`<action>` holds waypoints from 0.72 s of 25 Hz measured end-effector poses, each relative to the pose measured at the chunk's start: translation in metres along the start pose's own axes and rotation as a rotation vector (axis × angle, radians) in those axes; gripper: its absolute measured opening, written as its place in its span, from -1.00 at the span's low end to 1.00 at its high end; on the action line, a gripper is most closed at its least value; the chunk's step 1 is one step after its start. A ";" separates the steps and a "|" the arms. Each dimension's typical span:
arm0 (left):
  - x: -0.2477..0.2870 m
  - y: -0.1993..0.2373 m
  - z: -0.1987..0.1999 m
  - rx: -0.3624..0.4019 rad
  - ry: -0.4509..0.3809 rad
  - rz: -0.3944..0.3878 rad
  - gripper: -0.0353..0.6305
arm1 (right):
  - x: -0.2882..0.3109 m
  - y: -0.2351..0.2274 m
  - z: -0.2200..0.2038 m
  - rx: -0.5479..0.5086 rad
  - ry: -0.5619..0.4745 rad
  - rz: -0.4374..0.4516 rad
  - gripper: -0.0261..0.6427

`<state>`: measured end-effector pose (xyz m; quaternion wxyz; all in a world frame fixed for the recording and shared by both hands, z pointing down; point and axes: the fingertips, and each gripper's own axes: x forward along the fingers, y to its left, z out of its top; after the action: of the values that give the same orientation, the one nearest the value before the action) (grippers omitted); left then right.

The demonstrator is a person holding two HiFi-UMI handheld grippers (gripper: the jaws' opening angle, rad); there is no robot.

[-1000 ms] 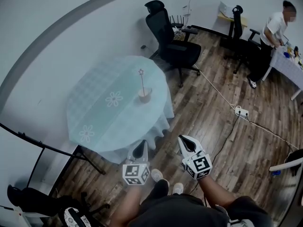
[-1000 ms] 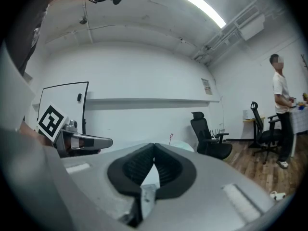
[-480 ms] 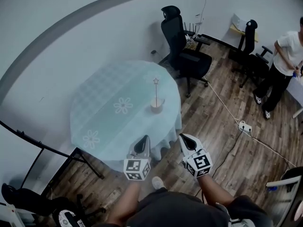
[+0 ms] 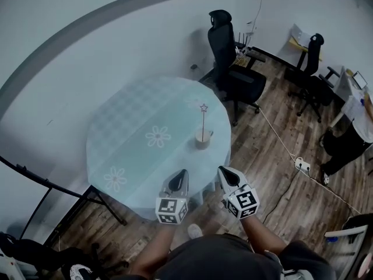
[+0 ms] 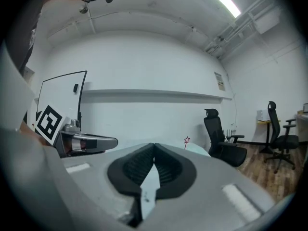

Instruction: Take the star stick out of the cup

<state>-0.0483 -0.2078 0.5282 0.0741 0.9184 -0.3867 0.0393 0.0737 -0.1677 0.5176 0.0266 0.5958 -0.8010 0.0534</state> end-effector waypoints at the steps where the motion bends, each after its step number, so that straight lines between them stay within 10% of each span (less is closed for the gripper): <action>1: 0.002 0.004 -0.001 0.001 0.002 -0.001 -0.88 | 0.005 0.001 0.000 -0.002 0.003 0.002 -0.91; 18: 0.048 0.056 -0.008 -0.036 0.036 0.104 -0.88 | 0.088 -0.048 -0.004 0.053 0.033 0.041 -0.91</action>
<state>-0.0546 -0.2789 0.5477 0.0956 0.8947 -0.4332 0.0526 0.0943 -0.2651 0.5340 0.0228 0.5786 -0.8109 0.0848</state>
